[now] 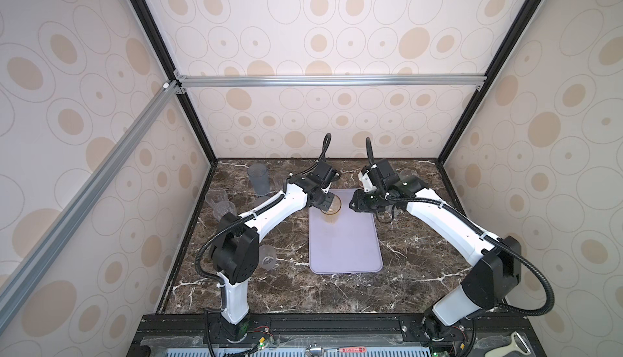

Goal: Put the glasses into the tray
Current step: 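Carry the yellow cup with the left gripper over the tray toward the right gripper, then grasp the yellow cup rim with the right gripper while the left gripper releases and withdraws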

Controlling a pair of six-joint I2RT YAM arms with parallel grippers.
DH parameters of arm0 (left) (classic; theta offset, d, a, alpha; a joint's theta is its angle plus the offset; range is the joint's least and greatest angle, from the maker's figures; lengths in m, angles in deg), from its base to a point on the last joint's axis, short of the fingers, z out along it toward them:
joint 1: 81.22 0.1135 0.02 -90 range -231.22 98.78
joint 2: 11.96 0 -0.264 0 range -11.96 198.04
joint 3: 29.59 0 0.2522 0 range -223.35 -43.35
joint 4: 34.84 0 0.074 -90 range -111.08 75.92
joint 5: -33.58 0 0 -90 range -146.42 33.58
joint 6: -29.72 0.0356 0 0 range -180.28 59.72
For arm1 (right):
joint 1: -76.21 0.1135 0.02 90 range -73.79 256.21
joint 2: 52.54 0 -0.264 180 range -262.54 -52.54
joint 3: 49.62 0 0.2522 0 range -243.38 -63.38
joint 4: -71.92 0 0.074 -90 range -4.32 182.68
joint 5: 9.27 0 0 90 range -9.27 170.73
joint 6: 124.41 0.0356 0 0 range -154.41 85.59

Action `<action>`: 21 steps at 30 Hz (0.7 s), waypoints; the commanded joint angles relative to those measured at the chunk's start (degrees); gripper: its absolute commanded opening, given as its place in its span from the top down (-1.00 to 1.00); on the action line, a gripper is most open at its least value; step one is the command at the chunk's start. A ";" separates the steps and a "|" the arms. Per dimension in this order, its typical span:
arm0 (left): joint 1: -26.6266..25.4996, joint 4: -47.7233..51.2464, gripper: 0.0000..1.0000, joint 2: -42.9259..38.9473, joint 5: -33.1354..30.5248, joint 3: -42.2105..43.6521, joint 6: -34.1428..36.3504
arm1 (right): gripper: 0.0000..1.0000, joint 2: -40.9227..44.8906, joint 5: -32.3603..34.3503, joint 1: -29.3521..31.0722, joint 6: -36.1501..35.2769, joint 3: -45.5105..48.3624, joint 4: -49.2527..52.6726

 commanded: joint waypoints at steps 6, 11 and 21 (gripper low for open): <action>-0.85 3.47 0.81 2.04 -0.76 -5.01 2.02 | 0.12 -5.60 -6.41 0.32 2.64 -1.80 -2.25; -0.78 4.15 0.70 3.26 -0.81 -5.76 2.13 | 0.14 -7.99 -2.95 0.75 2.87 -2.72 -3.28; -0.81 3.47 0.47 0.82 -0.50 -6.40 1.51 | 0.38 -13.84 7.17 2.98 0.46 -7.90 -1.88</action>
